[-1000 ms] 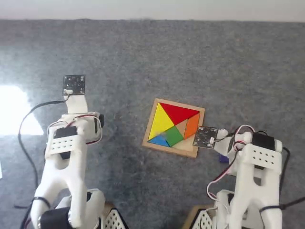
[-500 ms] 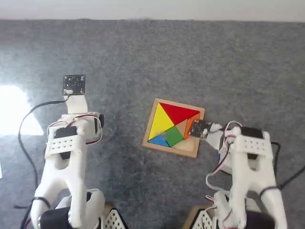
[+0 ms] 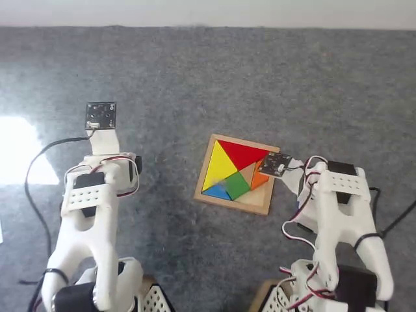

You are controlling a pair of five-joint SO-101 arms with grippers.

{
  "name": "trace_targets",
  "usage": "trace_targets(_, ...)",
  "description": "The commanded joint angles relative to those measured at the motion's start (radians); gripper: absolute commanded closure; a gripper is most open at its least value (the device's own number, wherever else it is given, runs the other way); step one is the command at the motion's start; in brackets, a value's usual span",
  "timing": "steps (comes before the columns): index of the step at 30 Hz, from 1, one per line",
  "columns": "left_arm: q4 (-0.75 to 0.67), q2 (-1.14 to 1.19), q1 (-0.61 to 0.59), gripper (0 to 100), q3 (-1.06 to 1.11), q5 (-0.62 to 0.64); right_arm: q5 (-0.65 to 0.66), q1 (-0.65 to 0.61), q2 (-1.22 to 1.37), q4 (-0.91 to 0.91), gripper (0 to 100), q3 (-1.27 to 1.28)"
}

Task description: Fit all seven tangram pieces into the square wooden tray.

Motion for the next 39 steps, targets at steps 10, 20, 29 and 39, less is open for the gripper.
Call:
trace_targets(10, -0.028, 0.002, -0.006, 79, -0.012, -0.011, -0.17, -0.062, 0.002, -0.071, 73.4, -0.026)
trace_targets(20, -0.028, 0.0, -0.006, 79, -0.013, -0.011, -0.17, -0.059, 0.002, -0.15, 73.4, 0.071)
trace_targets(29, -0.028, 0.0, -0.006, 79, -0.013, -0.011, -0.17, -0.01, 0.002, -0.15, 73.4, 0.071)
trace_targets(39, -0.023, -0.008, -0.006, 79, -0.013, -0.011, -0.218, -0.053, 0.077, -0.159, 73.4, 0.077)
